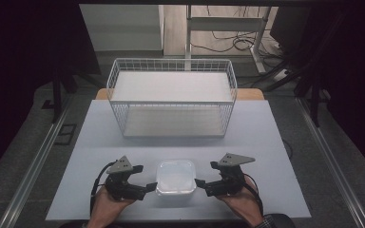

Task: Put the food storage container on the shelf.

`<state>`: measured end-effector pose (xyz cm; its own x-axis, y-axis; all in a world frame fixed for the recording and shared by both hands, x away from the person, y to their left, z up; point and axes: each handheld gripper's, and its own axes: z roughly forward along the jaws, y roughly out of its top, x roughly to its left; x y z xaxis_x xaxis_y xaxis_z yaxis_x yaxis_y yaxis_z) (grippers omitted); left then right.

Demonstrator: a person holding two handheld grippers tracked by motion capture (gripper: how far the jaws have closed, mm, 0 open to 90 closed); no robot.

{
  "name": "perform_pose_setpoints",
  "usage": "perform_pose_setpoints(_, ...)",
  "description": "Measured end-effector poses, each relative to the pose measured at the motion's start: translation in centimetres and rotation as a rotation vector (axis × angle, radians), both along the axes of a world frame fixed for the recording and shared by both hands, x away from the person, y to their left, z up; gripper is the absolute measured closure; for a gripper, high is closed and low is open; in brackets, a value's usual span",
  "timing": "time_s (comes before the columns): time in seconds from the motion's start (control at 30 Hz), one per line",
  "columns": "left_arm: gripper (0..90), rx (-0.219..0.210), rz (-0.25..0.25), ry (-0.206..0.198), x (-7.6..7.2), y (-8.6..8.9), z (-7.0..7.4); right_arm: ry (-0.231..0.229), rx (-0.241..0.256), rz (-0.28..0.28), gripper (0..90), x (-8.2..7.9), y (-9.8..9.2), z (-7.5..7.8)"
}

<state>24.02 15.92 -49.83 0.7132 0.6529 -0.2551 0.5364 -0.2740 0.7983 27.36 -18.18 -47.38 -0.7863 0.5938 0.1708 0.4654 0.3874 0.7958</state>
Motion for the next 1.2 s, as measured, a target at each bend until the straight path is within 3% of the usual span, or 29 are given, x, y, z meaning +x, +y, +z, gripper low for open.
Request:
perform_pose_setpoints(0.1,14.4,-0.002,-0.016,0.011,0.6,-0.7,0.0,0.028,-0.001,0.038,11.9,0.1,1.2,-0.3)
perform_pose_setpoints(0.27,15.8,0.027,-0.032,0.039,1.4,-1.7,-0.5,0.055,-0.028,0.048,14.0,0.5,2.2,-0.9)
perform_pose_setpoints(0.3,15.8,0.033,-0.036,0.052,1.6,-1.8,-0.8,0.081,-0.026,0.055,16.0,0.8,2.4,-1.2)
perform_pose_setpoints(0.37,17.4,-0.014,-0.048,0.088,1.9,-1.7,-1.2,0.099,-0.03,0.066,16.4,0.9,2.5,-1.4)
perform_pose_setpoints(0.4,25.2,-0.049,-0.076,0.107,1.8,-1.5,-1.3,0.124,-0.038,0.083,19.3,1.1,2.6,-1.8)
perform_pose_setpoints(0.43,30.9,-0.059,-0.085,0.109,1.7,-1.5,-1.3,0.155,-0.016,0.09,21.9,1.2,2.6,-2.0)
perform_pose_setpoints(0.47,31.7,-0.059,-0.085,0.109,1.7,-1.5,-1.3,0.155,-0.016,0.09,21.9,1.2,2.6,-2.0)
perform_pose_setpoints(0.5,35.2,-0.075,-0.1,0.135,1.6,-1.4,-1.3,0.181,-0.015,0.103,24.2,1.1,2.6,-1.9)
perform_pose_setpoints(0.6,39.1,-0.078,-0.092,0.143,1.3,-1.4,-1.3,0.18,-0.029,0.101,28.9,0.8,2.6,-1.6)
perform_pose_setpoints(0.63,42.8,-0.08,-0.082,0.151,0.9,-1.2,-1.1,0.182,-0.026,0.086,39.7,0.6,2.2,-1.3)
perform_pose_setpoints(0.77,55.9,-0.087,-0.064,0.159,0.1,-1.0,-0.7,0.202,-0.005,0.057,55.1,0.2,1.4,-0.8)
perform_pose_setpoints(0.93,66.5,-0.101,-0.026,0.151,-0.3,-0.9,-0.3,0.209,0.013,0.017,62.8,-0.4,1.1,-0.4)
perform_pose_setpoints(1.0,72.4,-0.112,0.008,0.136,-0.4,-0.7,0.0,0.201,0.049,-0.018,72.6,-0.7,0.7,-0.1)
perform_pose_setpoints(1.17,76.2,-0.097,0.04,0.137,-0.4,-0.9,0.2,0.184,0.062,-0.05,76.2,-0.9,0.8,0.0)
perform_pose_setpoints(1.2,79.7,-0.073,0.051,0.117,-0.4,-1.1,0.3,0.163,0.064,-0.07,78.6,-0.9,0.8,0.0)
